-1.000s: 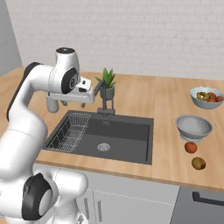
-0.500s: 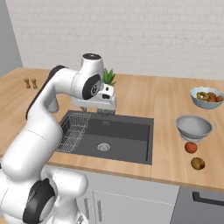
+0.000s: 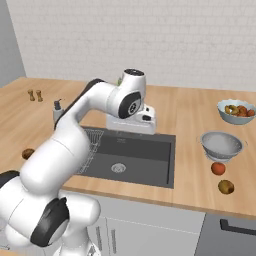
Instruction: Put the colander in the sink, put the pear, pear, orange in the colander, and turn on the sink faucet and pour water over the colander.
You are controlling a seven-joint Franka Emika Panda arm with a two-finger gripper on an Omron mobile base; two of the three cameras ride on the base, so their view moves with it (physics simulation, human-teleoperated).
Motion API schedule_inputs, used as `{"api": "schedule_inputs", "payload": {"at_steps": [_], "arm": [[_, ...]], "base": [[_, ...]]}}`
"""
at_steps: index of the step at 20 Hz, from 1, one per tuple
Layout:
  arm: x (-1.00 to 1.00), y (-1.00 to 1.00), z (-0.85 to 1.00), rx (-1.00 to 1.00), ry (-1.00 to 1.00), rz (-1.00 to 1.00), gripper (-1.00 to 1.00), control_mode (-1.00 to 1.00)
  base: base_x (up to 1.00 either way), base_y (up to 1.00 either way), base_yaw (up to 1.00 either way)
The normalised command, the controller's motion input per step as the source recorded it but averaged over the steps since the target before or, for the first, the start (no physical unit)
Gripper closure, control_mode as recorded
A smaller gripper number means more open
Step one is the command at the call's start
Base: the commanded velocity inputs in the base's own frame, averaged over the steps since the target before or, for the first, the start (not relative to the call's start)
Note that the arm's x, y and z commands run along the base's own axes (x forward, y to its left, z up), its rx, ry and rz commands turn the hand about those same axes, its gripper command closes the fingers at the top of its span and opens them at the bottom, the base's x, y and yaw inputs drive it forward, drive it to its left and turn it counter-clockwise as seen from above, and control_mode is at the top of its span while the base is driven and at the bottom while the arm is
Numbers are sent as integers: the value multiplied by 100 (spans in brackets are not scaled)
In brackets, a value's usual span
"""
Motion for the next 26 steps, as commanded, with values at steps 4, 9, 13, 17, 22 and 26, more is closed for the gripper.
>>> {"api": "schedule_inputs", "payload": {"at_steps": [4,9,13,17,22,26], "arm": [[4,-70,-49,-1,5,0,-100,-100],[27,-59,-28,0,3,0,-100,-100],[36,-68,-19,0,2,1,-100,-100],[26,-60,-13,0,4,1,-100,-100],[17,-58,-6,0,2,8,-100,-100],[27,-30,0,0,3,3,-100,-100]], "base": [[0,0,0],[0,0,0],[0,0,0],[0,0,0],[0,0,0],[0,0,0]]}}
